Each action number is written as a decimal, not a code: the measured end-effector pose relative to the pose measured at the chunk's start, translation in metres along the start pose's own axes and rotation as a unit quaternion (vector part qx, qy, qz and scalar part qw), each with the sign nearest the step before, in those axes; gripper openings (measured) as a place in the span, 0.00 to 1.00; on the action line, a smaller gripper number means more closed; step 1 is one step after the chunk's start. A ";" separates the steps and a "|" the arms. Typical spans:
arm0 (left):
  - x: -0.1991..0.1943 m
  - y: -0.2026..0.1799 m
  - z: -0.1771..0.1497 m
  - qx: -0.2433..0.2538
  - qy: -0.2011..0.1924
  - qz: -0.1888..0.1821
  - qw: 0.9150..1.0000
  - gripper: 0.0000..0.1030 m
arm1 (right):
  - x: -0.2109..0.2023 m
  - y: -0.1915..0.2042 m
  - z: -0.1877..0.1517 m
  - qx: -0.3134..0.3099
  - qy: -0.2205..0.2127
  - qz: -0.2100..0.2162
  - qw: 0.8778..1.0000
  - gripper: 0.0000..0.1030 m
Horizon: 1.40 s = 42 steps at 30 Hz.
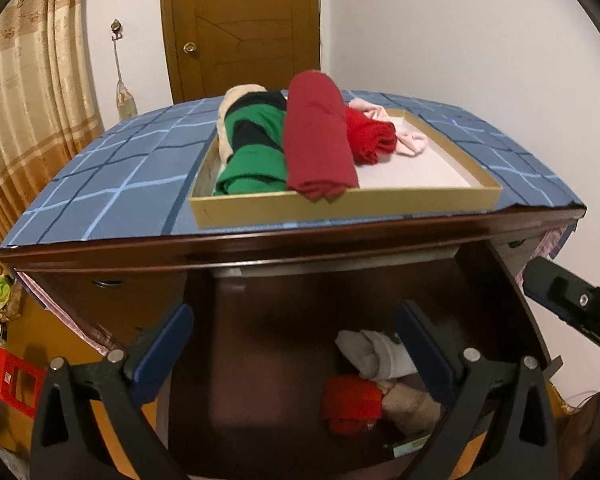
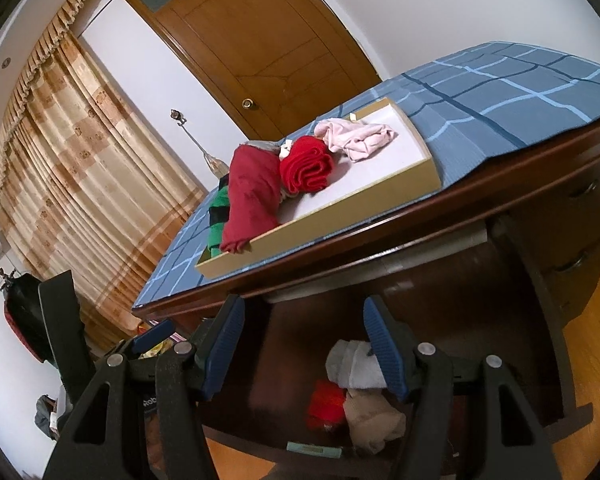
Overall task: Take underwear out of drawer
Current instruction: 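Move both open tools down from the tray into the open drawer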
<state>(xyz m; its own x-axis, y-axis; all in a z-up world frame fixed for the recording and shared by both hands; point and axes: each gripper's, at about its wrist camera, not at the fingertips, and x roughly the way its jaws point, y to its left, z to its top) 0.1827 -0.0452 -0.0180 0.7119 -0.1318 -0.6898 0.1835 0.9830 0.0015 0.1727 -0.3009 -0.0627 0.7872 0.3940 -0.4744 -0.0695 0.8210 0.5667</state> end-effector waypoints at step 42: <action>0.068 0.001 -0.053 0.033 0.148 -0.045 0.987 0.99 | 0.011 -0.079 -0.018 -0.003 0.115 -0.099 0.988 0.62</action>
<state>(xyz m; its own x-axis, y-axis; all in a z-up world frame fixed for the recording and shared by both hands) 0.1951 -0.0468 -0.1037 0.4635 -0.1668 -0.8702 0.2875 0.9573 -0.0304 0.1759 -0.3544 -0.1244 0.6252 0.3092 -0.7166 0.0677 0.8932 0.4445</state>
